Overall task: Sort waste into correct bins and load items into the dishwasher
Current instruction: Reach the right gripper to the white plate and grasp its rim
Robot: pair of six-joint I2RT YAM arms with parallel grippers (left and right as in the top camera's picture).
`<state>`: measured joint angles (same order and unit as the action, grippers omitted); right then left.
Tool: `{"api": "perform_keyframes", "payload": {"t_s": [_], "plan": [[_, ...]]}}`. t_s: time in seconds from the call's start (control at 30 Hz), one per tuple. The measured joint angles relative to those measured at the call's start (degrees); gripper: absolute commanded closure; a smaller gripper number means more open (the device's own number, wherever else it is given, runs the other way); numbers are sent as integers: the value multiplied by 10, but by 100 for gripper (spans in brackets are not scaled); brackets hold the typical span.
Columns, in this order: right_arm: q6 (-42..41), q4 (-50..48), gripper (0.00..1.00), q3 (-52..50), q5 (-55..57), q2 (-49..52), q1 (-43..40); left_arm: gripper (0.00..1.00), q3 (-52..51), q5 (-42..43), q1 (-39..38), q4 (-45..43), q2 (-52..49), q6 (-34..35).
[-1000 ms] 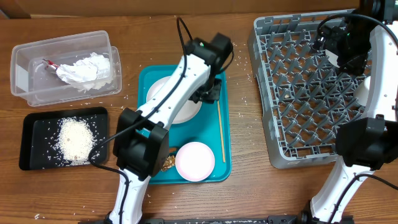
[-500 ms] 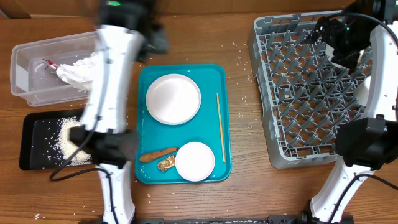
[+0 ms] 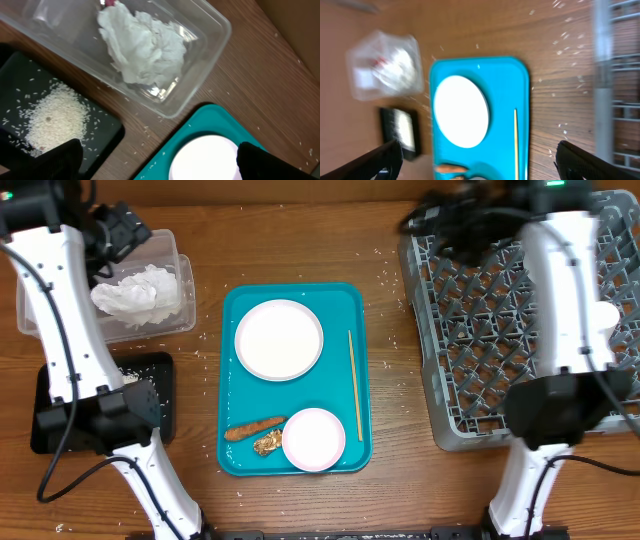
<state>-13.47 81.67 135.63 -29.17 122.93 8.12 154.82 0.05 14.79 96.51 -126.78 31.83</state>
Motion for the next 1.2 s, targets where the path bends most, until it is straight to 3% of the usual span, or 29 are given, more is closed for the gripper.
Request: {"api": "perform_keyframes", "payload": {"t_s": [0.2,0.37,0.63,1.2], "plan": [[-9,-19,0,0,134,45,142,0,0,4,33,0,0,-5],[-21,-25,0,-1,176,106,194,0,0,15,33,1,0,-40],[-52,-21,27,-4,175,178,213,0,0,24,33,2,0,-66],[-60,-51,45,-4,184,250,250,0,0,28,33,2,0,-70]]}}
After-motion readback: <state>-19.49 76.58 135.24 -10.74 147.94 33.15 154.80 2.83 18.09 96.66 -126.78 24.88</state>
